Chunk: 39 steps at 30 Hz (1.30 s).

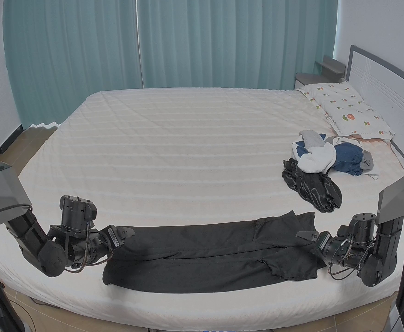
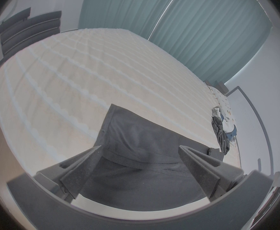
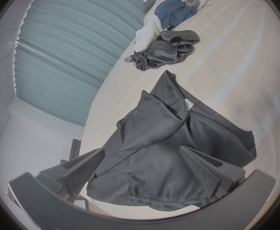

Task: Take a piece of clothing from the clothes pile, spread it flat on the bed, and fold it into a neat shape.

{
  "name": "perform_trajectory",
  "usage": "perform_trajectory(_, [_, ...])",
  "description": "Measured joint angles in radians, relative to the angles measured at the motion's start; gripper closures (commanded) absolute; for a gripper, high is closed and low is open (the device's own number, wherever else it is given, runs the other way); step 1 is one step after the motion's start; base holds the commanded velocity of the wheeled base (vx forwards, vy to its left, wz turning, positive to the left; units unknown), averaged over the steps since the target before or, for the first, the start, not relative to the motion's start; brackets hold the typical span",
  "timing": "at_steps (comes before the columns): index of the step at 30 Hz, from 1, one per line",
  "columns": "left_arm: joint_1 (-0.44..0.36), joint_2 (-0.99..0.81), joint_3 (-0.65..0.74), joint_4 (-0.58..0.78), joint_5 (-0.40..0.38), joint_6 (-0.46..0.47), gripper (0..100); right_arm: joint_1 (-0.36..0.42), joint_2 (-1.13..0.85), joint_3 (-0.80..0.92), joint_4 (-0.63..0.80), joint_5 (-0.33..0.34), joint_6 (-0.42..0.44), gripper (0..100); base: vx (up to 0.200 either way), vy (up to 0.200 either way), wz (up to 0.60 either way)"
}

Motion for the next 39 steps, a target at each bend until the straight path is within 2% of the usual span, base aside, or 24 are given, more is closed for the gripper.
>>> perform_trajectory(7, [-0.055,0.078,-0.056,0.038,0.000,-0.119,0,0.018,0.001,0.006,0.000,-0.037,0.000,0,0.000,0.000,0.00])
perform_trajectory(17, [-0.093,0.167,-0.095,0.053,0.004,-0.155,0,0.037,0.004,0.009,0.000,-0.046,0.001,0,0.000,0.000,0.00])
perform_trajectory(24, [-0.077,0.215,-0.124,0.056,0.020,-0.160,0,0.044,0.007,0.010,0.000,-0.060,0.002,0,0.000,0.000,0.00])
perform_trajectory(34, [-0.021,0.241,-0.153,0.057,0.059,-0.157,0,0.089,0.011,0.007,0.000,-0.151,0.000,0,0.000,0.000,0.00])
perform_trajectory(39, [0.000,0.245,-0.163,0.057,0.070,-0.154,0,0.101,0.004,0.007,0.000,-0.160,0.000,0,0.000,0.000,0.00])
